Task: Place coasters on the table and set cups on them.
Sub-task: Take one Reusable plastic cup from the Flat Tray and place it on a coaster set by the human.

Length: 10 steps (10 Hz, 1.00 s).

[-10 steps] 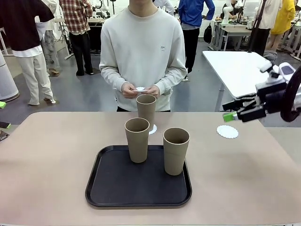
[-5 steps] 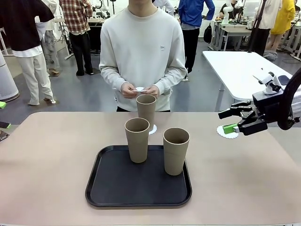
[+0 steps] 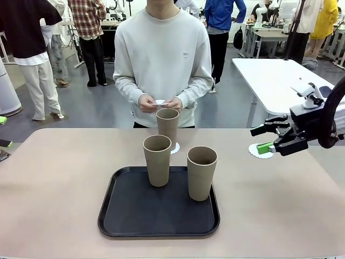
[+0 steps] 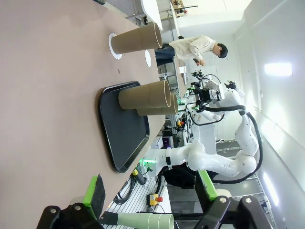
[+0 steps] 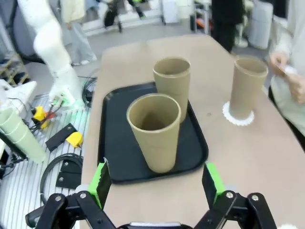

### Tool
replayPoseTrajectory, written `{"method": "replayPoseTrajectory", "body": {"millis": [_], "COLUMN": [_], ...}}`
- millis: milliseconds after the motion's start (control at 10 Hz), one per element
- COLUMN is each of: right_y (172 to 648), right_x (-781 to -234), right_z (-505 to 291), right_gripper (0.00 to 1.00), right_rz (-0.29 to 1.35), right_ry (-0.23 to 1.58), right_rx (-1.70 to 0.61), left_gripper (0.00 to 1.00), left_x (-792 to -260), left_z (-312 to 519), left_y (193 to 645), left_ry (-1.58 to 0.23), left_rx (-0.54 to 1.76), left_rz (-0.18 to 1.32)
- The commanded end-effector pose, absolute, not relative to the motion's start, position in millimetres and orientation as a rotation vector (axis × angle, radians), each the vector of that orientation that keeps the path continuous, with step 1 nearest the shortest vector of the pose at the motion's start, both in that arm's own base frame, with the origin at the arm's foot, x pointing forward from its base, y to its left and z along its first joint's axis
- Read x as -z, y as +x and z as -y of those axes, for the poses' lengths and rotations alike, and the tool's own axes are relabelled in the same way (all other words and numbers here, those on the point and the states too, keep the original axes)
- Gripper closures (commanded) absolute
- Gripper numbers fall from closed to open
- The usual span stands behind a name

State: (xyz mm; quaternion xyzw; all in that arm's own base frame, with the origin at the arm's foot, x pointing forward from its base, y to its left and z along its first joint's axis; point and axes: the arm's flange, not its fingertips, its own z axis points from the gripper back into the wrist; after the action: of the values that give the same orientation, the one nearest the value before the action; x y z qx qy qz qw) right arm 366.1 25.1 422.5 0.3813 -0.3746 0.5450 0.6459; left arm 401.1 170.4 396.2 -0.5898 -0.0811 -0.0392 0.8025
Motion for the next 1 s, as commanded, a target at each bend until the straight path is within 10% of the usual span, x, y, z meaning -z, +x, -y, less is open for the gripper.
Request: {"method": "replayPoseTrajectory", "body": {"millis": [0, 900], "right_y": [382, 419], "right_x": [-420, -301], "right_z": [-10, -34], "right_gripper": [0.00, 0.00], "right_rz": [0.967, 0.931], "right_ry": [0.973, 1.002], "right_rx": [-1.428, -1.311], "left_gripper": [0.00, 0.00], "left_x": [-397, -397], "left_z": [-172, -172], "left_y": [400, 400], "left_ry": [-1.268, -1.268], "left_rx": [0.102, 0.102], "left_rz": [0.176, 0.176]}}
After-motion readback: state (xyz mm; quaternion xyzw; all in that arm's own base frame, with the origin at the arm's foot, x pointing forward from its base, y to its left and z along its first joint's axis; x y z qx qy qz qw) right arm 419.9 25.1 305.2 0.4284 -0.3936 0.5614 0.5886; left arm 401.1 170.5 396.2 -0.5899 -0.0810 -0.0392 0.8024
